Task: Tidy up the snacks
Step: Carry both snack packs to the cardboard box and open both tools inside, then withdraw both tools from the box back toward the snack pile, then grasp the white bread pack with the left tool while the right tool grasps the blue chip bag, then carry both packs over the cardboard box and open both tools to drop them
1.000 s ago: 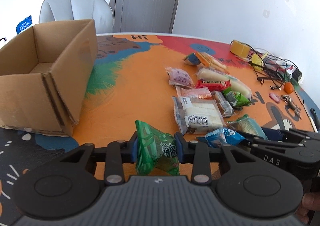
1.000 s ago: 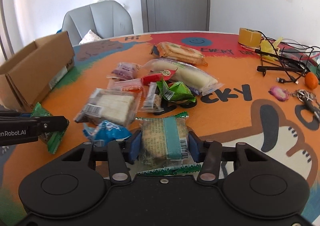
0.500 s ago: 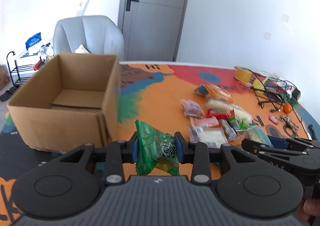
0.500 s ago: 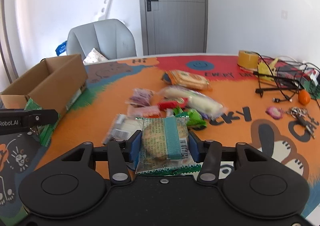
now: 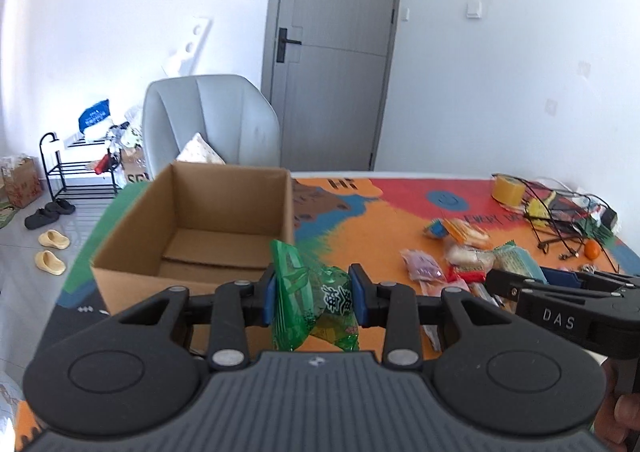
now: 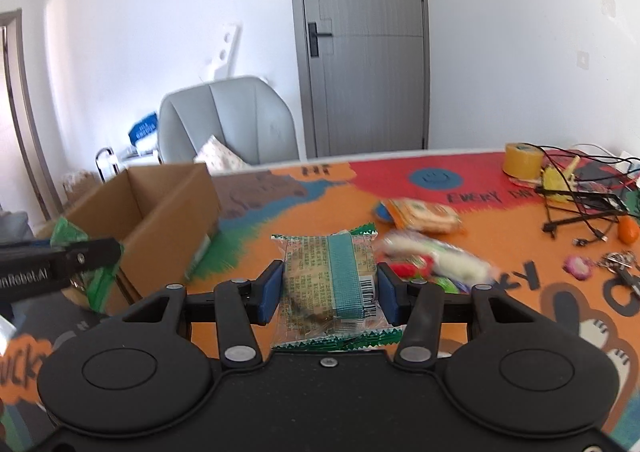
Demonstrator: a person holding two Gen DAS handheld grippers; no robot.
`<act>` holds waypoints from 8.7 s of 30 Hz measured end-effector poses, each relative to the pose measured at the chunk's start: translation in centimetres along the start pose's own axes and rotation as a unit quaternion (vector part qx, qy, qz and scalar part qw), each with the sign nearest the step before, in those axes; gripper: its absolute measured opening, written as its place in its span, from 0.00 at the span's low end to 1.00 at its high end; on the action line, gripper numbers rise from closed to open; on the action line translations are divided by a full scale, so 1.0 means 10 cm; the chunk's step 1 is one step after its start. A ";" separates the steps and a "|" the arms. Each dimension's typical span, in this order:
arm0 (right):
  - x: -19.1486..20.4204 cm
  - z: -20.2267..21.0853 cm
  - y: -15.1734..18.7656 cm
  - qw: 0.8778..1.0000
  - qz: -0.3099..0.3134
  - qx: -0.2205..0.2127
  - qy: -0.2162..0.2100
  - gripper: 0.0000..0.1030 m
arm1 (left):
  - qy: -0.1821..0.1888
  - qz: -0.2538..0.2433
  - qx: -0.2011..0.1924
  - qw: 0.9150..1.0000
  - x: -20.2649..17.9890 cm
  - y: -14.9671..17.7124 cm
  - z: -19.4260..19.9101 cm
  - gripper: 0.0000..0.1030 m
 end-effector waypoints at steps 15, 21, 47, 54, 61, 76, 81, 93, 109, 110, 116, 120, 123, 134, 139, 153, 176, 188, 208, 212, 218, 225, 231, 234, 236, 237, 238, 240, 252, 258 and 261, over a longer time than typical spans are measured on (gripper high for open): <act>0.51 -0.18 -0.23 0.999 0.019 -0.025 -0.042 0.48 | -0.039 0.006 -0.034 0.999 0.47 -0.25 -0.06 0.34; 0.62 -0.27 -0.34 0.998 0.017 -0.031 -0.051 0.48 | -0.044 0.013 -0.039 0.998 0.58 -0.32 -0.13 0.34; 1.17 -0.81 -0.48 0.992 0.015 -0.008 -0.123 0.48 | -0.083 0.068 -0.004 0.994 1.19 -0.38 -0.44 0.43; 1.38 -0.84 -0.51 0.987 0.021 0.003 -0.158 0.51 | -0.104 0.088 -0.006 0.991 1.35 -0.34 -0.32 0.54; 1.22 -0.74 -0.50 0.990 0.001 -0.007 -0.139 0.67 | -0.120 0.095 -0.014 0.988 1.38 -0.34 -0.24 0.79; 0.69 -0.32 -0.28 0.995 -0.035 -0.011 -0.093 0.78 | -0.102 0.074 -0.008 0.992 0.96 -0.26 -0.12 0.89; 0.52 -0.18 -0.24 0.995 -0.046 -0.016 -0.084 0.81 | -0.094 0.065 -0.004 0.993 0.81 -0.24 -0.08 0.89; 0.15 0.12 -0.17 0.996 -0.061 -0.034 -0.053 0.90 | -0.064 0.047 -0.006 0.997 0.43 -0.19 0.02 0.89; -0.25 0.26 -0.27 0.995 -0.072 -0.074 0.005 1.00 | -0.017 0.004 0.006 1.000 -0.11 -0.04 -0.12 0.92; -0.25 0.26 -0.27 0.995 -0.069 -0.070 0.006 1.00 | -0.016 0.003 0.009 1.000 -0.14 -0.02 -0.14 0.92; -0.34 0.26 -0.16 0.997 -0.049 -0.053 0.029 1.00 | -0.010 0.004 0.015 1.000 -0.26 0.04 -0.23 0.92; -0.44 0.22 0.01 0.998 -0.053 -0.040 0.023 1.00 | -0.004 0.003 0.005 1.000 -0.35 0.07 -0.24 0.92; -0.53 0.18 0.09 0.997 -0.066 -0.034 0.025 1.00 | -0.003 0.000 0.015 1.000 -0.44 0.11 -0.30 0.92; -0.73 -0.09 0.47 0.996 -0.086 0.008 0.004 0.89 | 0.012 -0.029 0.031 0.999 -0.75 0.29 -0.52 0.88; -0.79 -0.22 0.61 0.994 -0.104 0.033 -0.004 0.83 | 0.013 -0.025 0.038 0.999 -0.78 0.34 -0.59 0.79; -0.69 -0.30 0.71 0.994 -0.086 0.061 -0.038 0.43 | 0.027 -0.004 0.051 0.998 -0.80 0.44 -0.68 0.72; -1.41 -0.06 0.73 0.990 -0.133 0.028 0.042 0.42 | 0.096 -0.048 0.086 0.991 -1.46 0.61 -0.94 0.75; -1.43 -0.05 0.75 0.989 -0.138 0.033 0.042 0.47 | 0.120 -0.067 0.078 0.987 -1.56 0.69 -0.99 0.86; -1.20 -0.11 0.76 0.992 -0.109 0.044 0.044 0.32 | 0.110 -0.101 0.068 0.986 -1.59 0.80 -0.89 0.54; -1.14 -0.09 0.77 0.992 -0.113 0.043 0.042 0.32 | 0.109 -0.093 0.068 0.987 -1.49 0.78 -0.84 0.52; -0.99 -0.02 0.67 0.993 -0.106 0.028 0.038 0.32 | 0.099 -0.077 0.054 0.991 -1.29 0.70 -0.70 0.51; -0.80 0.00 0.55 0.995 -0.091 0.016 0.028 0.32 | 0.087 -0.059 0.031 0.994 -1.08 0.54 -0.52 0.51; -0.64 0.01 0.46 0.997 -0.077 0.006 0.026 0.32 | 0.069 -0.044 0.021 0.996 -0.90 0.41 -0.42 0.51; -0.55 0.01 0.39 0.997 -0.070 -0.001 0.022 0.32 | 0.061 -0.036 0.012 0.997 -0.82 0.35 -0.36 0.51; -0.49 0.01 0.34 0.998 -0.064 -0.006 0.020 0.32 | 0.056 -0.030 0.005 0.998 -0.76 0.30 -0.32 0.51; -0.46 0.01 0.32 0.998 -0.060 -0.009 0.020 0.32 | 0.053 -0.028 0.002 0.998 -0.72 0.27 -0.30 0.51; -0.43 0.01 0.30 0.998 -0.057 -0.012 0.020 0.32 | 0.050 -0.026 -0.002 0.998 -0.69 0.25 -0.29 0.51; -0.37 0.00 0.25 0.998 -0.052 -0.017 0.021 0.32 | 0.045 -0.022 -0.007 0.999 -0.62 0.21 -0.25 0.51; 0.00 -0.08 -0.05 0.998 -0.021 -0.051 0.020 0.32 | -0.013 0.002 -0.043 0.999 -0.14 -0.19 -0.09 0.51; 0.23 -0.14 -0.19 0.998 -0.002 -0.063 0.009 0.32 | -0.044 0.018 -0.051 0.998 0.15 -0.31 -0.11 0.51; 0.34 -0.18 -0.24 0.998 0.005 -0.066 0.001 0.32 | -0.058 0.025 -0.050 0.997 0.30 -0.33 -0.12 0.51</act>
Point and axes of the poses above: each gripper's, at about its wrist camera, not at the fingertips, and z roughly against the way its jaws point, x to its left, y to its underside, the point moved 5 cm from there along -z, roughly the way its jaws point, and after that the axes turned 6 degrees about -y, right-handed, at the moved point
